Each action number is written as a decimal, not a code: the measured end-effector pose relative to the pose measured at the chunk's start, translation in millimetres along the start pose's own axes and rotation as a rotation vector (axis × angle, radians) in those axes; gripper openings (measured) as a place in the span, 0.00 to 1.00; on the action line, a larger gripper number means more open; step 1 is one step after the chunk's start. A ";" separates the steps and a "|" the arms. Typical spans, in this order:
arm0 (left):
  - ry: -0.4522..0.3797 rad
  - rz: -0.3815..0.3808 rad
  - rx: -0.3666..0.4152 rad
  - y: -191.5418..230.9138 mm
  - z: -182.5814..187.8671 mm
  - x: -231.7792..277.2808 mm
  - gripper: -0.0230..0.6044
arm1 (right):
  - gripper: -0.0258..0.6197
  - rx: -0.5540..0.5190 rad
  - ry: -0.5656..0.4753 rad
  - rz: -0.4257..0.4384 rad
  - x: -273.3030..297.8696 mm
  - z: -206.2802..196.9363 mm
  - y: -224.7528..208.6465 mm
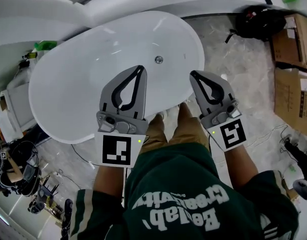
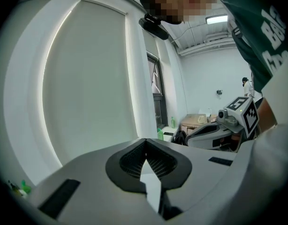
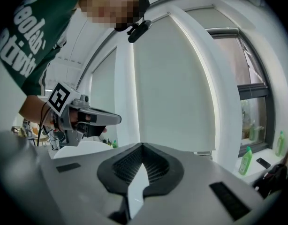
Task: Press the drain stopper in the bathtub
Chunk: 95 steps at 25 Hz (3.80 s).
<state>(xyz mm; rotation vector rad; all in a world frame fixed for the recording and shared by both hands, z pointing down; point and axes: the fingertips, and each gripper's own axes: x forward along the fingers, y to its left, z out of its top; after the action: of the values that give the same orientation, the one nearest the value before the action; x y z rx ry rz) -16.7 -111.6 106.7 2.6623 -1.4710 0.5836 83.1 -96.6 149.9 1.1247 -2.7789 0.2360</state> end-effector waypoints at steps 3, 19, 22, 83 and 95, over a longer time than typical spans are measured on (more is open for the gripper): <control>0.022 -0.013 0.003 -2.2 -22.1 22.4 0.05 | 0.06 0.022 0.024 0.004 15.3 -26.8 -8.8; 0.176 -0.144 -0.025 -1.8 -239.2 106.4 0.05 | 0.06 0.039 0.160 -0.056 95.0 -195.4 -20.2; 0.239 -0.138 -0.045 -1.0 -286.4 115.8 0.05 | 0.06 0.008 0.161 -0.040 113.3 -217.7 -23.3; 1.034 -0.225 -0.047 -67.5 -784.1 271.1 0.05 | 0.06 0.232 0.325 0.054 184.7 -422.5 -46.0; 1.144 -0.190 -0.020 -67.8 -792.1 276.5 0.05 | 0.06 0.224 0.367 0.083 189.4 -434.9 -40.3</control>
<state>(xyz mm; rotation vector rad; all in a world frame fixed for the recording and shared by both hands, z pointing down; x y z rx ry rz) -68.4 -125.9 946.7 1.7498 -0.8226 1.6337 4.7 -168.9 614.0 0.8986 -2.5152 0.7018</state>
